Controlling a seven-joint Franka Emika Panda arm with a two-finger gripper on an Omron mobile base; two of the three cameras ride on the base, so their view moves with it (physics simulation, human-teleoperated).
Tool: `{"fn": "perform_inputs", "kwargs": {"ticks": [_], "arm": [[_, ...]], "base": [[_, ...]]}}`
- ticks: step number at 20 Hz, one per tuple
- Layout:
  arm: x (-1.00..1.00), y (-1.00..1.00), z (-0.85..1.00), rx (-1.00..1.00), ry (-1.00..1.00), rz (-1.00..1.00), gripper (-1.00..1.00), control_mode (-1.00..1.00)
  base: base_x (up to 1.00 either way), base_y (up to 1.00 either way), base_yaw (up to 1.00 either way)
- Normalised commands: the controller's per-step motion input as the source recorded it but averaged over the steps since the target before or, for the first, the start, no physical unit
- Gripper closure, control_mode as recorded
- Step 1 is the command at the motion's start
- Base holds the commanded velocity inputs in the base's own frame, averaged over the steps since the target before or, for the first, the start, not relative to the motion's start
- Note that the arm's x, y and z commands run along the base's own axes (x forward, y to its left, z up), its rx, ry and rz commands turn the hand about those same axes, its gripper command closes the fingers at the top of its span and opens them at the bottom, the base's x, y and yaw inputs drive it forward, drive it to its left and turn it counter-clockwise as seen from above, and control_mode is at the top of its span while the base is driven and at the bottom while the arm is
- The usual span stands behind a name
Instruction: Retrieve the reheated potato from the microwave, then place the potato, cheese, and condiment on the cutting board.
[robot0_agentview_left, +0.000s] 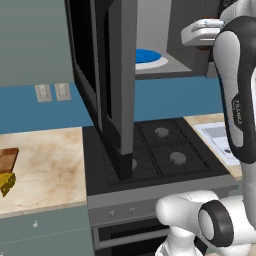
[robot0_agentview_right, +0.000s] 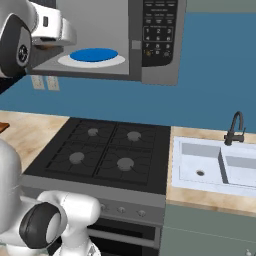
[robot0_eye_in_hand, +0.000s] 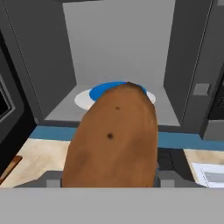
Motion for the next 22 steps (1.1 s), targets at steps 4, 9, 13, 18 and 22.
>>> {"fn": "perform_inputs", "kwargs": {"ticks": [4, 9, 13, 18, 22], "arm": [[-1.00, 0.00, -0.55, 0.00, 0.18, 0.00, 1.00, -1.00], [-0.80, 0.00, -0.55, 0.00, 0.09, 0.00, 1.00, -1.00], [-0.34, -0.01, -0.49, 0.00, 0.12, 0.00, 1.00, -1.00], [0.01, -0.02, -0.56, 0.00, 0.17, 0.00, 1.00, -1.00], [0.07, 0.00, -0.42, 0.00, 0.16, 0.00, 1.00, -1.00]], "base": [[0.00, 0.00, 0.00], [0.00, 0.00, 0.00], [0.00, 0.00, 0.00], [0.00, 0.00, 0.00], [0.00, 0.00, 0.00]]}}
